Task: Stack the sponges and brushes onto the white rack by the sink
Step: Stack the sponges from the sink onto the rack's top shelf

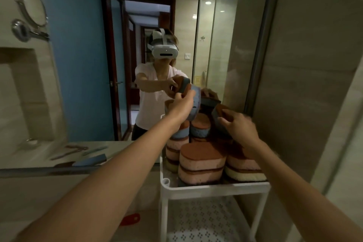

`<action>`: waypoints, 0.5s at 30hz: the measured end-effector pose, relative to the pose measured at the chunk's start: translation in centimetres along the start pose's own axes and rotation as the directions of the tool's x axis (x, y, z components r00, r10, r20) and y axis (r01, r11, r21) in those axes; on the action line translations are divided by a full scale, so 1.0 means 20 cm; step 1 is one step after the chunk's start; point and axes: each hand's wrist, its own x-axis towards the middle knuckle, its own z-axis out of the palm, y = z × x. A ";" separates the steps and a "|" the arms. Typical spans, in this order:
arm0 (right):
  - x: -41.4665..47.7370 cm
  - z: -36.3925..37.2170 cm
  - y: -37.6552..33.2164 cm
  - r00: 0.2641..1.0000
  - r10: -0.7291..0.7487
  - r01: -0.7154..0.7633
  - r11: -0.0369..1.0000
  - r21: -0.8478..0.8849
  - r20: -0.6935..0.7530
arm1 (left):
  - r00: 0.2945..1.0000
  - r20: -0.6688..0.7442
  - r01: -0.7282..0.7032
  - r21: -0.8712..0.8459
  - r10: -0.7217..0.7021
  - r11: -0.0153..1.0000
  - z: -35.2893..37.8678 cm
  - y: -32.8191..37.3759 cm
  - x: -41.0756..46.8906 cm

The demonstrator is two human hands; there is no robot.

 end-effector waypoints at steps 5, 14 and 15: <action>0.02 0.03 -0.01 0.996 -0.084 0.089 0.984 -0.154 0.040 | 0.998 0.041 0.042 -0.022 -0.041 0.999 0.05 -0.04 0.03; 0.00 0.02 -0.03 0.972 -0.055 0.119 0.952 -0.281 0.228 | 0.998 0.062 0.018 0.000 -0.018 1.000 0.06 -0.07 0.06; 0.00 0.01 -0.03 0.963 -0.036 0.112 0.954 -0.277 0.267 | 0.997 0.076 0.015 -0.016 -0.013 1.000 0.06 -0.07 0.06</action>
